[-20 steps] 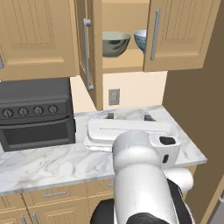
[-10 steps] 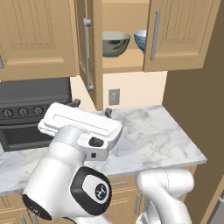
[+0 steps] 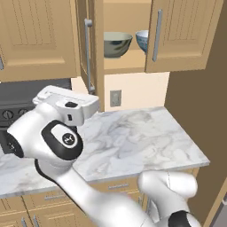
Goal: Open the cabinet. Pick the bowls from the counter and place them in the cabinet. Then close the cabinet.
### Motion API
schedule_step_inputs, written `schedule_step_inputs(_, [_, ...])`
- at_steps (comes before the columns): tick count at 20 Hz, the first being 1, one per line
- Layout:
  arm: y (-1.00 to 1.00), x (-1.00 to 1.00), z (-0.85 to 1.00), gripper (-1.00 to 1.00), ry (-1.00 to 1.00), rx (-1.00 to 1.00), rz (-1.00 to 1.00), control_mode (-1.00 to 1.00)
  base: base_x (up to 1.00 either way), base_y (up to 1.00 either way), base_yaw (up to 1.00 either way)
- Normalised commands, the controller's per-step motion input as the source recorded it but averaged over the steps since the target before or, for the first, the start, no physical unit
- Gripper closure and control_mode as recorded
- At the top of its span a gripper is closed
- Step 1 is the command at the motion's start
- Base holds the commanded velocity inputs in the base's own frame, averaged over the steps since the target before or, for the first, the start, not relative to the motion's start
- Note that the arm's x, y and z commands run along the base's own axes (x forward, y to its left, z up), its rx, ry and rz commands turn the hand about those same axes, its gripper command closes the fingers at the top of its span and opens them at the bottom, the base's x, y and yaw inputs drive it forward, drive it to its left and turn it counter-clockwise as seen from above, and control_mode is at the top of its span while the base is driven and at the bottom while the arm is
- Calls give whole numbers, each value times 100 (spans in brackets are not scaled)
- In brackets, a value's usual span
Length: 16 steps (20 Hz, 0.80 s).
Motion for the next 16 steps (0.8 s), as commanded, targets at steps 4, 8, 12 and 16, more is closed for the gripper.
schedule_step_inputs(4, [0, 99, 14, -100, 42, 0, -2, -100, 0, 0, 0])
schedule_step_inputs(8, [-44, 46, 1, -100, 29, 0, 0, -100, 0, 0, 0])
schedule_step_inputs(12, [-96, 4, -12, -100, 10, 0, 0, -100, 0, 0, 0])
schedule_step_inputs(16, [-100, 0, -51, -100, -4, 0, 9, -100, 0, 0, 0])
